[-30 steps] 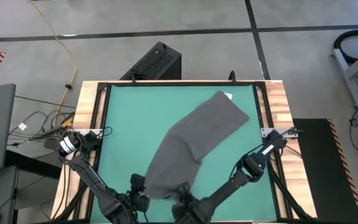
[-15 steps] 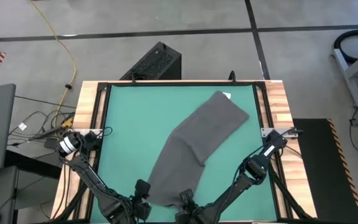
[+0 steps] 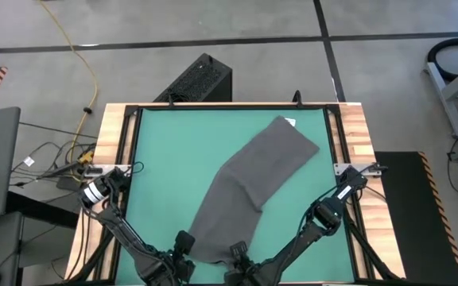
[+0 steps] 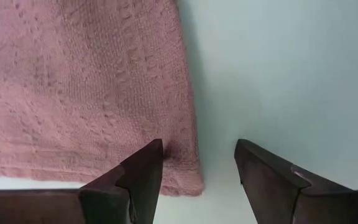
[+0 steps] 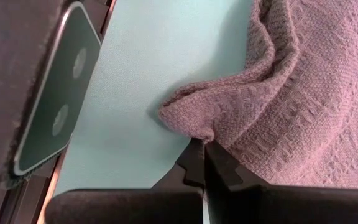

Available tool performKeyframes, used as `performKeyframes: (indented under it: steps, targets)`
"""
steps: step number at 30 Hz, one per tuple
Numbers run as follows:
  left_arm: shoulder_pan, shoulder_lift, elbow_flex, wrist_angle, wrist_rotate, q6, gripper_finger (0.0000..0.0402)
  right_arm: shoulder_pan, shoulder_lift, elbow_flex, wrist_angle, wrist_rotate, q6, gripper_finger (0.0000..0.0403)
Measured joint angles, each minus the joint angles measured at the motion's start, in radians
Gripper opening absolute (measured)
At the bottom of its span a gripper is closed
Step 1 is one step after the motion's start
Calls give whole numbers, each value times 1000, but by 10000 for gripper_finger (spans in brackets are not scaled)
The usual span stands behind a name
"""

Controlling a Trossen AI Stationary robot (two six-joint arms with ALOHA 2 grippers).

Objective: Roll towel
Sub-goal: Roll the gray towel

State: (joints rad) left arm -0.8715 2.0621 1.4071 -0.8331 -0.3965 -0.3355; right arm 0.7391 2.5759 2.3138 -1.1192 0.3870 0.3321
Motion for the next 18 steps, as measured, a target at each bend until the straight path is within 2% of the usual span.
performKeyframes:
  steps: [3,6,12,18]
  targets:
    - [13,1,-1,-41,32,1,191,0,0,0,0,0,0,14]
    - [39,1,-1,-38,86,20,171,2,0,0,2,1,0,14]
    - [86,3,-1,-44,92,103,102,7,1,0,2,7,1,14]
    - [139,14,-2,-51,120,113,33,9,1,0,2,7,1,15]
